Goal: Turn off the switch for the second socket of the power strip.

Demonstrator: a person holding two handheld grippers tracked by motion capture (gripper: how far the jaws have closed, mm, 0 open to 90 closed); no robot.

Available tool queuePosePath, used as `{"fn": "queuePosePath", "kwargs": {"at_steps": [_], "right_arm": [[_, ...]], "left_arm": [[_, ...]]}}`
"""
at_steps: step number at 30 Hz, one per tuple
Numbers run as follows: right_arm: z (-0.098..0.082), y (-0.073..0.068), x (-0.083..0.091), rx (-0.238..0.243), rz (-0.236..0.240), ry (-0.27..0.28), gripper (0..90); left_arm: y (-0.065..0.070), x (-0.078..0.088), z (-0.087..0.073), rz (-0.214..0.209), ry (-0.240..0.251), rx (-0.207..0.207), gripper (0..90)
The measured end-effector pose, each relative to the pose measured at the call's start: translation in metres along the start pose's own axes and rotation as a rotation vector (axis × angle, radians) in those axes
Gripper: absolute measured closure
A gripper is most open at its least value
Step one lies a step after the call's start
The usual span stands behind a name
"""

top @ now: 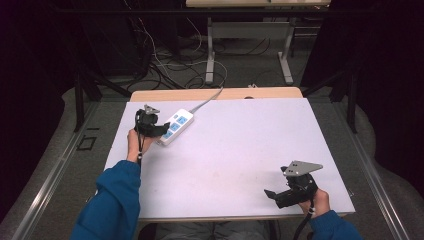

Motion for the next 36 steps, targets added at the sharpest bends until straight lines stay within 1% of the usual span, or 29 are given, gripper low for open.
{"fn": "queuePosePath", "kwargs": {"at_steps": [3, 5, 6, 7, 8, 9, 10, 13, 15, 16, 17, 19, 20, 21, 22, 24, 25, 26, 27, 28, 29, 31, 32, 33, 34, 35, 36], "right_arm": [[0.0, -0.001, 0.001, 0.006, 0.007, -0.008, 2.9], [0.0, -0.001, 0.0, 0.003, 0.0, 0.002, 2.9], [0.0, -0.001, 0.001, 0.003, 0.003, -0.005, 2.9], [0.0, -0.001, 0.0, 0.001, -0.002, 0.002, 2.9], [0.0, -0.001, 0.0, 0.012, 0.008, -0.003, 2.9], [0.0, -0.001, -0.001, 0.0, 0.004, 0.003, 2.9], [0.0, -0.001, -0.001, 0.0, 0.005, 0.004, 2.9], [0.0, -0.001, -0.001, 0.014, 0.002, 0.004, 2.8], [0.0, -0.002, 0.0, 0.003, 0.003, 0.001, 2.9], [0.0, -0.001, -0.001, 0.012, 0.002, 0.004, 2.9], [0.0, -0.001, -0.001, 0.013, 0.004, -0.001, 2.9], [0.0, 0.0, -0.001, 0.015, 0.005, -0.001, 2.9], [0.0, 0.0, -0.001, 0.015, 0.003, -0.001, 2.9], [0.0, -0.001, -0.001, 0.009, -0.001, -0.004, 2.9], [-0.001, 0.0, 0.0, 0.01, 0.006, -0.018, 2.9], [0.0, -0.001, -0.001, 0.005, 0.007, -0.004, 2.9], [-0.001, -0.001, 0.0, 0.008, 0.005, -0.013, 2.9], [0.0, -0.001, -0.001, 0.009, -0.001, -0.004, 2.9], [0.0, -0.001, -0.001, 0.013, 0.003, -0.002, 2.9], [0.0, 0.0, -0.001, 0.012, 0.004, -0.003, 2.9], [0.0, 0.0, -0.001, 0.011, 0.004, -0.003, 2.9], [-0.001, -0.001, 0.0, 0.008, 0.01, -0.018, 2.9], [-0.001, -0.001, 0.0, 0.008, 0.009, -0.012, 2.8], [-0.001, -0.001, -0.001, 0.006, 0.005, -0.007, 2.8], [-0.001, -0.001, -0.001, 0.011, 0.009, -0.008, 2.9], [-0.001, 0.0, 0.0, 0.02, 0.012, -0.015, 2.9], [-0.001, -0.001, -0.001, 0.012, 0.009, -0.01, 2.9]], "left_arm": [[-0.001, 0.0, 0.0, 0.005, 0.006, 0.004, 52.0], [-0.002, 0.0, 0.0, 0.006, 0.005, 0.005, 56.0], [-0.002, -0.001, 0.0, 0.002, 0.019, 0.004, 58.4], [-0.003, -0.002, 0.0, 0.004, 0.019, 0.004, 61.1], [-0.003, -0.003, 0.0, 0.003, 0.015, 0.0, 63.1], [-0.003, -0.003, 0.0, 0.003, 0.016, -0.002, 64.8], [-0.003, -0.004, 0.0, 0.004, 0.015, -0.005, 66.5], [-0.003, -0.005, 0.0, 0.0, 0.005, 0.006, 70.9], [-0.003, -0.005, 0.001, 0.004, 0.014, -0.001, 73.3], [-0.003, -0.005, 0.001, 0.006, 0.01, 0.0, 74.6], [-0.004, -0.007, 0.002, 0.015, 0.025, -0.007, 75.8], [-0.004, -0.007, 0.003, 0.002, 0.022, 0.002, 79.1], [-0.006, -0.007, 0.004, 0.011, 0.027, 0.0, 80.6], [-0.006, -0.007, 0.004, 0.011, 0.025, 0.007, 82.4], [-0.007, -0.008, 0.005, 0.016, 0.028, 0.009, 84.2], [-0.009, -0.008, 0.006, 0.015, 0.022, 0.011, 87.6], [-0.009, -0.009, 0.007, 0.021, 0.03, 0.015, 89.5], [-0.01, -0.009, 0.008, 0.015, 0.022, 0.01, 89.7], [-0.01, -0.01, 0.008, 0.017, 0.02, 0.016, 89.8], [-0.011, -0.011, 0.009, 0.022, 0.03, 0.015, 89.9], [-0.011, -0.011, 0.01, 0.014, 0.018, 0.014, 89.9], [-0.012, -0.012, 0.01, 0.017, 0.014, 0.008, 90.0], [-0.012, -0.014, 0.01, 0.016, 0.022, 0.01, 90.0], [-0.012, -0.015, 0.01, 0.02, 0.015, 0.01, 90.0], [-0.011, -0.016, 0.01, 0.015, 0.009, 0.006, 90.0], [-0.011, -0.017, 0.01, 0.013, 0.014, 0.009, 90.0], [-0.01, -0.018, 0.01, 0.007, 0.002, 0.005, 90.0]]}}
Point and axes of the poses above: each handheld gripper's, and its own axes: x roughly backward along the jaws, z roughly out of its top, y roughly to its right, the point moved 6 cm from there along -x, roughly forward along the jaws, and after that the axes turned 6 degrees about -z, right-handed, at the moved point
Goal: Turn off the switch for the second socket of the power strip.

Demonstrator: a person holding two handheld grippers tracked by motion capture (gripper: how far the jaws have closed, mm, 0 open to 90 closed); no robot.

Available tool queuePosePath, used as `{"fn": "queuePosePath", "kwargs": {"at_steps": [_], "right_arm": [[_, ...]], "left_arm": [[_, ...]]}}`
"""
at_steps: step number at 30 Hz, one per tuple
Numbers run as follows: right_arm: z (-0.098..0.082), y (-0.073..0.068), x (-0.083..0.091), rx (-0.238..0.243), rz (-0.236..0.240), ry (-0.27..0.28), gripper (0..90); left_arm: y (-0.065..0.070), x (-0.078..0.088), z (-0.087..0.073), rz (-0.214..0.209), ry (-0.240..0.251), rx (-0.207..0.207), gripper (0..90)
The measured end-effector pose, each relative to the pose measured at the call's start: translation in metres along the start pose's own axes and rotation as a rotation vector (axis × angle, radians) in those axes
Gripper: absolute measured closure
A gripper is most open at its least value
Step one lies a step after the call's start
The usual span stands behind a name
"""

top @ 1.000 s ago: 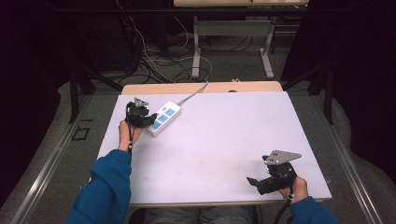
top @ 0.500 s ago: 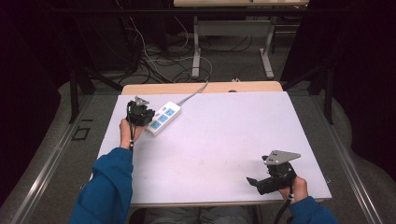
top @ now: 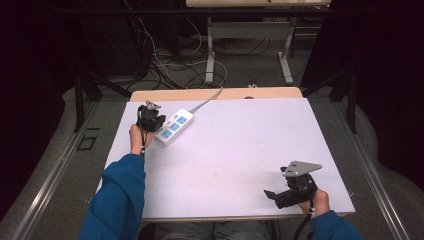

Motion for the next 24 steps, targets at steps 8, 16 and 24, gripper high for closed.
{"fn": "queuePosePath", "kwargs": {"at_steps": [8, 16, 24], "right_arm": [[0.0, 0.0, 0.0, 0.002, -0.001, 0.0, 2.9], [0.0, -0.001, 0.0, -0.003, -0.004, -0.003, 2.9], [0.0, 0.0, -0.001, 0.0, 0.0, 0.0, 2.9]], "left_arm": [[0.002, -0.007, 0.001, -0.008, -0.015, 0.001, 90.0], [0.003, -0.016, -0.001, -0.008, -0.057, -0.007, 90.0], [0.001, -0.021, -0.003, -0.01, -0.072, -0.003, 90.0]]}}
Point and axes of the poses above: each handheld gripper's, and its own axes: x roughly backward along the jaws, z roughly out of its top, y roughly to its right, the point moved 6 cm from there along -x, roughly forward along the jaws, and after that the axes turned 6 degrees about -z, right-handed, at the moved point
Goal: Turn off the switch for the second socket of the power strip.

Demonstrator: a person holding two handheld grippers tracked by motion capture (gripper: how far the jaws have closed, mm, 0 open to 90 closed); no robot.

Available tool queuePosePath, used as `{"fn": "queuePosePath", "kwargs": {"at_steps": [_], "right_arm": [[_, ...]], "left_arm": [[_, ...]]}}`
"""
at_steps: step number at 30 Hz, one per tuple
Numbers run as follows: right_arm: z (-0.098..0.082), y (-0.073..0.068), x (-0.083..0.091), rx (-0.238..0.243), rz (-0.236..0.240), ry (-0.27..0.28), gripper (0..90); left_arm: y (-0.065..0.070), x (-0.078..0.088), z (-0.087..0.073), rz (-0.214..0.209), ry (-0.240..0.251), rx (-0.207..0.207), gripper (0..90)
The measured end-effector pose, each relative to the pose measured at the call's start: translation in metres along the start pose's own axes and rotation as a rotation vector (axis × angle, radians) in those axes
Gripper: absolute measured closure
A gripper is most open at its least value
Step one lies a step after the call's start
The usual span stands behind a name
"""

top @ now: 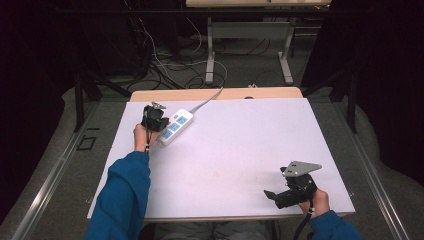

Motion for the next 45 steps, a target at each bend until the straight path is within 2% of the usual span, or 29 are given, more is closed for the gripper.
{"fn": "queuePosePath", "kwargs": {"at_steps": [12, 13, 16, 17, 20, 25, 30, 31, 32, 38, 45], "right_arm": [[0.0, 0.0, -0.0001, 0.006, 0.005, 0.0, 2.9], [0.0001, -0.0004, -0.0002, 0.0, 0.0, 0.005, 2.9], [-0.0003, -0.001, 0.0, -0.003, 0.003, -0.004, 2.9], [-0.0003, -0.001, -0.0001, -0.002, 0.005, -0.004, 2.9], [-0.0003, -0.0012, -0.0005, -0.01, -0.003, -0.003, 2.9], [-0.0004, -0.0013, -0.0003, -0.006, 0.003, -0.007, 2.9], [-0.0008, -0.0014, 0.0004, -0.006, 0.002, -0.013, 2.9], [-0.0009, -0.0014, 0.0004, -0.006, 0.003, -0.017, 2.9], [-0.0004, -0.0011, -0.001, -0.004, 0.0, 0.0, 2.9], [-0.0004, -0.0008, -0.0015, -0.006, -0.011, 0.0, 2.9], [-0.0006, -0.001, -0.001, -0.006, -0.007, -0.002, 2.8]], "left_arm": [[-0.0019, -0.0008, 0.0004, -0.018, 0.01, -0.004, 90.0], [-0.0026, 0.0004, 0.0, -0.019, -0.004, -0.006, 90.0], [-0.0017, 0.0002, -0.0008, -0.025, -0.002, 0.01, 90.0], [-0.0016, -0.0006, -0.0007, -0.028, 0.012, 0.017, 90.0], [-0.0021, -0.0006, -0.0007, -0.039, 0.018, 0.018, 90.0], [-0.0007, -0.0005, -0.0009, -0.021, 0.01, 0.015, 90.0], [-0.002, -0.0007, -0.0018, -0.033, 0.025, 0.025, 90.0], [-0.0024, -0.0003, -0.0016, -0.021, 0.018, 0.014, 90.0], [-0.0014, -0.0003, -0.0016, -0.028, 0.014, 0.016, 90.0], [-0.0005, -0.0002, -0.0019, -0.016, 0.005, 0.006, 90.0], [-0.0009, -0.0009, -0.0017, -0.015, 0.015, 0.01, 90.0]]}}
Point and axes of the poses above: each handheld gripper's, and its own axes: x roughly backward along the jaws, z roughly out of its top, y roughly to its right, the point moved 6 cm from there along -x, roughly forward along the jaws, and after that the axes turned 6 degrees about -z, right-handed, at the moved point
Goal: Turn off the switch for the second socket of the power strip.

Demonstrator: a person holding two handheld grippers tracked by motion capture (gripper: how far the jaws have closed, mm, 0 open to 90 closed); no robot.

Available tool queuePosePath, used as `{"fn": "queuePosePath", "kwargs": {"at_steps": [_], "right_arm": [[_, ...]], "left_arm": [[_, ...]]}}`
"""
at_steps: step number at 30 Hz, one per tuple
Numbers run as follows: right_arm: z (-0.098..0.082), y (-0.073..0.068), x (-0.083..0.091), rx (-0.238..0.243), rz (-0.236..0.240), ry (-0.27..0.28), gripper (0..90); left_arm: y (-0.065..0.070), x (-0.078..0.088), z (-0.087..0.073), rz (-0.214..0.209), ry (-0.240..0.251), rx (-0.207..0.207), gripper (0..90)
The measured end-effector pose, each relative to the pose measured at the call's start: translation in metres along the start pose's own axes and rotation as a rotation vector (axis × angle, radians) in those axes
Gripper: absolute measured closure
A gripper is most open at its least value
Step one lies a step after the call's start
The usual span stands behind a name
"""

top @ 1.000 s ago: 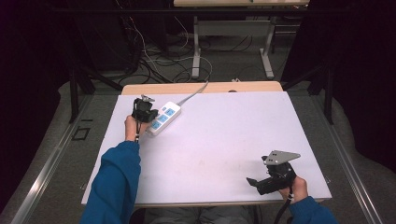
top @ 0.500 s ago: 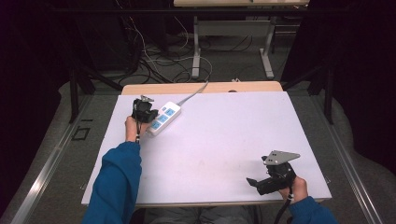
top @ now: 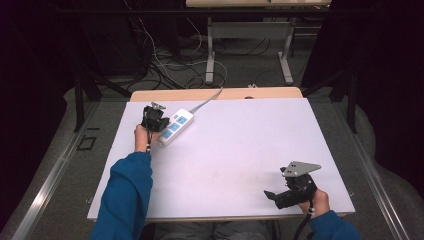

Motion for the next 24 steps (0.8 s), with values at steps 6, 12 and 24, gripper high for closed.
{"fn": "queuePosePath", "kwargs": {"at_steps": [6, 12, 24], "right_arm": [[-0.0005, 0.0002, 0.0009, 0.006, 0.007, -0.011, 2.9], [0.0, 0.0002, -0.0003, 0.001, -0.003, 0.001, 2.9], [0.0, 0.0012, -0.0005, 0.005, -0.005, 0.001, 2.8]], "left_arm": [[-0.0002, 0.0001, -0.0001, -0.005, 0.001, 0.007, 90.0], [-0.0006, 0.0004, -0.0005, -0.012, -0.003, 0.009, 90.0], [-0.001, -0.0003, -0.0015, -0.01, 0.004, 0.021, 90.0]]}}
Point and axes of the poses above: each handheld gripper's, and its own axes: x roughly backward along the jaws, z roughly out of its top, y roughly to its right, the point moved 6 cm from there along -x, roughly forward along the jaws, and after that the axes turned 6 degrees about -z, right-handed, at the moved point
